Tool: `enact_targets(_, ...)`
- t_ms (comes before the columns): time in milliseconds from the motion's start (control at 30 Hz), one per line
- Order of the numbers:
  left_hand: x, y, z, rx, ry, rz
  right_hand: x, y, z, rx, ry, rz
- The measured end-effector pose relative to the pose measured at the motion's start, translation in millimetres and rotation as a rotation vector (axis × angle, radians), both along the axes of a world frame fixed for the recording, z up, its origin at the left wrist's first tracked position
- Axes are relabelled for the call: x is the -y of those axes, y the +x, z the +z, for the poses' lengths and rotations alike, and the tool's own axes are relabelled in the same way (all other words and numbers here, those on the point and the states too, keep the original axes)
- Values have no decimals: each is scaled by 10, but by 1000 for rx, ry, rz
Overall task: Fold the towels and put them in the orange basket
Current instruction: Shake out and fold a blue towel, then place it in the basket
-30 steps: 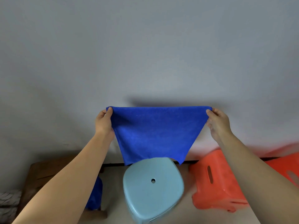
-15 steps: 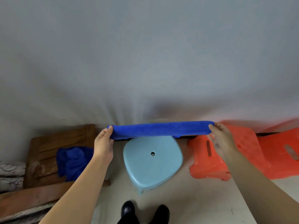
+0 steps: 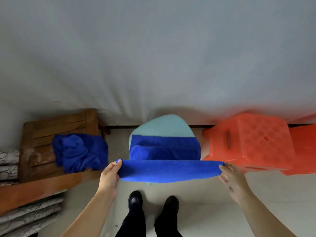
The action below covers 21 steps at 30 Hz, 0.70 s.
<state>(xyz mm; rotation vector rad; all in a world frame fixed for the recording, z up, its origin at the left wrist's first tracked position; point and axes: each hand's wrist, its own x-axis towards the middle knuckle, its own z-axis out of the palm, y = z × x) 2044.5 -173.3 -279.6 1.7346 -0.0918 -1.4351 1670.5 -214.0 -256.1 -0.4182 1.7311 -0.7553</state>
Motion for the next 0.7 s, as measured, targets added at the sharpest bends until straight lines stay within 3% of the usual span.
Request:
enact_targets(467, 1236, -101, -1084, 288, 117, -68, 1116, 149, -1479, -251, 78, 12)
enact_targets(600, 1173, -44, -1230, 317, 123, -69, 1043, 208, -1534, -161, 24, 80)
enact_targets(700, 953, -41, -1242, 433, 141, -192, 826, 236, -1502, -34, 58, 160)
